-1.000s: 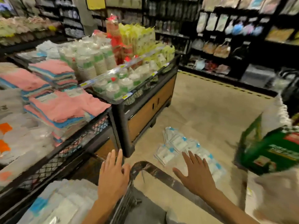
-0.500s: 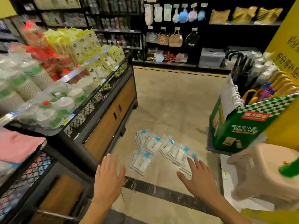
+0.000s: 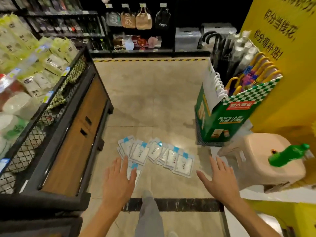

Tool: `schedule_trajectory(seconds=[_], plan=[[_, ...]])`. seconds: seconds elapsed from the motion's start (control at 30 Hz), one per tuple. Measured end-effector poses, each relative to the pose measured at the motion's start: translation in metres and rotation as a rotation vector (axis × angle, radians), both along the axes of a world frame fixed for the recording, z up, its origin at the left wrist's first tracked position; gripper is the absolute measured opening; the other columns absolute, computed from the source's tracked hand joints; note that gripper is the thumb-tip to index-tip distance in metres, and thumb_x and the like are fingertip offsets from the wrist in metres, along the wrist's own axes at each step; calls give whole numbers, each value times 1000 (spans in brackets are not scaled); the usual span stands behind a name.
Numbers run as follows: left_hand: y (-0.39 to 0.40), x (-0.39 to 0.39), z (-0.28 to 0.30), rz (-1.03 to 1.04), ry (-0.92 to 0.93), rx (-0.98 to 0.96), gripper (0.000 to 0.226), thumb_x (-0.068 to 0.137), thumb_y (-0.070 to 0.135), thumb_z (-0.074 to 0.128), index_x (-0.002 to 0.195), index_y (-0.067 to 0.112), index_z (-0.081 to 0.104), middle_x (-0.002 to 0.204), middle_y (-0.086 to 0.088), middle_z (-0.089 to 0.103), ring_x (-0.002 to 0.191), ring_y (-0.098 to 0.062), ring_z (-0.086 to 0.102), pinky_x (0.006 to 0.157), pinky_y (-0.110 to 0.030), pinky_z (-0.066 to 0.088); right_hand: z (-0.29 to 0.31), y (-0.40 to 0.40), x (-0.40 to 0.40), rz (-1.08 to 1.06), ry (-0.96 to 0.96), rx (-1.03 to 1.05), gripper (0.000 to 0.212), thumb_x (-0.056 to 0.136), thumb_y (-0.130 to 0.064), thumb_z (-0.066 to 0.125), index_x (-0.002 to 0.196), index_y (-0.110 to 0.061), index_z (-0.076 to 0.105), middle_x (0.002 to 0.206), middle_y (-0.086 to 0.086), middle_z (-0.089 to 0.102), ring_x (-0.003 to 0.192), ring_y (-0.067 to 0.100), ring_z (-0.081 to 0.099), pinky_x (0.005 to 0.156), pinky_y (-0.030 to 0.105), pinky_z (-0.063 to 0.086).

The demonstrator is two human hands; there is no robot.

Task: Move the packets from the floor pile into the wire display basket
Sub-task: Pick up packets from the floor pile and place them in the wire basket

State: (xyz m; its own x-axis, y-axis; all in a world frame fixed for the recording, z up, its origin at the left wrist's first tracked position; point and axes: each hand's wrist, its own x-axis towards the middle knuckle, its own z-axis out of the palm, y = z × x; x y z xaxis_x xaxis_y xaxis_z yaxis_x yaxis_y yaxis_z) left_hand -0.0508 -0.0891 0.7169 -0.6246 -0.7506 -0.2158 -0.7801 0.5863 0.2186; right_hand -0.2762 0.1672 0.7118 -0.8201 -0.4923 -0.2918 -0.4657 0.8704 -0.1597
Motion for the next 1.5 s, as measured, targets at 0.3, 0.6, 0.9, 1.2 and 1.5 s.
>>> schedule_trajectory(seconds=[0.3, 0.6, 0.9, 1.2, 1.5], plan=[[-102, -107, -55, -169, -6, 45, 107, 73, 75, -35, 163, 26, -4, 172, -1, 0, 158, -19, 0, 129, -43, 8, -11, -76, -69, -162, -12, 15, 98, 88, -85, 21, 164, -23, 14, 172, 5, 15, 158, 26, 16, 128, 44, 14], [-178, -211, -134, -327, -54, 23, 81, 91, 67, -8, 160, 24, -2, 170, -1, 1, 156, -16, -5, 128, -45, 6, -88, -131, -153, -236, 7, 8, 106, 81, -89, 9, 165, -24, 14, 172, 4, 17, 158, 26, 15, 129, 45, 11], [-186, -296, -335, -444, -119, -29, 74, 102, 56, 15, 162, 12, 18, 167, -11, 20, 156, -24, 18, 126, -50, 12, -310, -125, -229, -264, -7, 95, 98, 90, -82, 24, 164, -18, 16, 170, 10, 22, 157, 28, 19, 128, 51, 15], [-165, -342, -585, -466, -167, 30, 79, 99, 61, 8, 163, 15, 8, 170, -4, 3, 158, -18, 4, 128, -45, 4, -553, -98, -253, -197, -77, 126, 99, 89, -83, 19, 165, -20, 12, 170, 12, 19, 158, 30, 17, 128, 51, 13], [-149, -381, -798, -500, -153, 53, 85, 97, 64, 7, 163, 9, 3, 171, -6, -2, 158, -17, -2, 128, -42, 1, -785, -88, -272, -268, -107, 121, 108, 91, -87, 28, 165, -15, -1, 173, 14, 2, 160, 29, 3, 129, 50, 4]])
